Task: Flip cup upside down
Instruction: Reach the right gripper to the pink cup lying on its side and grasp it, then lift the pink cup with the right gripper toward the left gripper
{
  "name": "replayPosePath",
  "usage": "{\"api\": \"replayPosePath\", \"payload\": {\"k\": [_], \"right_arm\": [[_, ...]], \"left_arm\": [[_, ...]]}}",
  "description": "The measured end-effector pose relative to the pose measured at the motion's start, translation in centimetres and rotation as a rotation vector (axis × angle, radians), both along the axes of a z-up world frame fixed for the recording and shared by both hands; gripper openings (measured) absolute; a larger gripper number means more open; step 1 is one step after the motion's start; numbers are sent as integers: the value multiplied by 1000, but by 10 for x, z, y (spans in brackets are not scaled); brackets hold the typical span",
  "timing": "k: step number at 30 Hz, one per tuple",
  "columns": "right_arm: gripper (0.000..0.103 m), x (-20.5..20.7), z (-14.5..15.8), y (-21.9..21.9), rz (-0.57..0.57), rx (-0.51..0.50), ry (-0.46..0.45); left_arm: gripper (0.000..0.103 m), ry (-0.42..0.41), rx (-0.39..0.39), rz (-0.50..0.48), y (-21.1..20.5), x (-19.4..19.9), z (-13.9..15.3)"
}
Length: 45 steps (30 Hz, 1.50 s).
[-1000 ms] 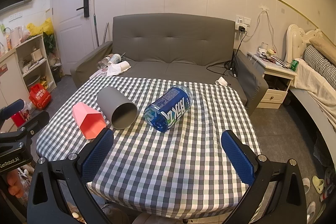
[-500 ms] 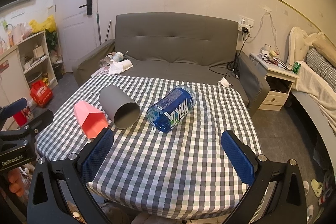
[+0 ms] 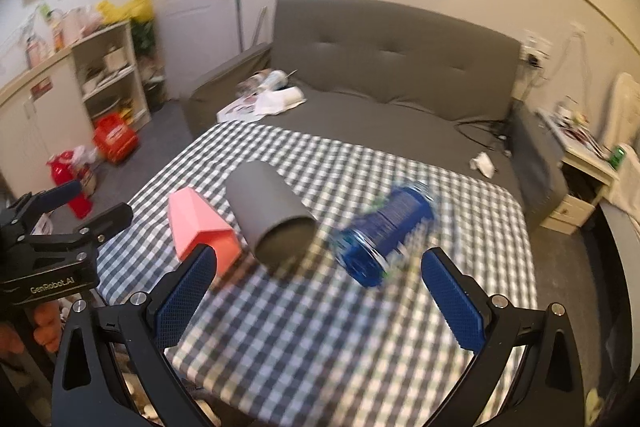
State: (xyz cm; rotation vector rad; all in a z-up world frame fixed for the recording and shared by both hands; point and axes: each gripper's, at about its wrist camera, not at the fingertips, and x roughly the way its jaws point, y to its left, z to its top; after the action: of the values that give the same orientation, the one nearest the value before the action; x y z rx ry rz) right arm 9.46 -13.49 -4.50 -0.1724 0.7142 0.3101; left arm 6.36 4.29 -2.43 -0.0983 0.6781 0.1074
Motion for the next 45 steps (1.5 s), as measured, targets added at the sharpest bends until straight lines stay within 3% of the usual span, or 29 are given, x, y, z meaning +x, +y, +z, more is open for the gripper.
{"api": "replayPosePath", "payload": {"k": [7, 10, 16, 21, 28, 31, 39, 45], "right_arm": [[103, 43, -15, 39, 133, -11, 70], [103, 51, -24, 67, 221, -36, 99], [93, 60, -55, 112, 363, -65, 181], [82, 66, -80, 140, 410, -135, 226], [82, 75, -97, 149, 356, -234, 236], [67, 76, -105, 150, 336, -274, 256], [66, 49, -85, 119, 210, -197, 235], [66, 16, -69, 70, 18, -95, 222]], "left_arm": [[103, 48, 53, 69, 18, 21, -14], [103, 71, 23, 114, 37, 30, -17], [103, 103, -45, 201, 72, 39, -22], [103, 118, -59, 206, 82, 44, -27], [103, 115, -69, 194, 84, 44, -26], [103, 114, -63, 190, 83, 42, -26], [103, 94, -50, 157, 68, 33, -19], [103, 100, -42, 61, 41, 24, -20]]}}
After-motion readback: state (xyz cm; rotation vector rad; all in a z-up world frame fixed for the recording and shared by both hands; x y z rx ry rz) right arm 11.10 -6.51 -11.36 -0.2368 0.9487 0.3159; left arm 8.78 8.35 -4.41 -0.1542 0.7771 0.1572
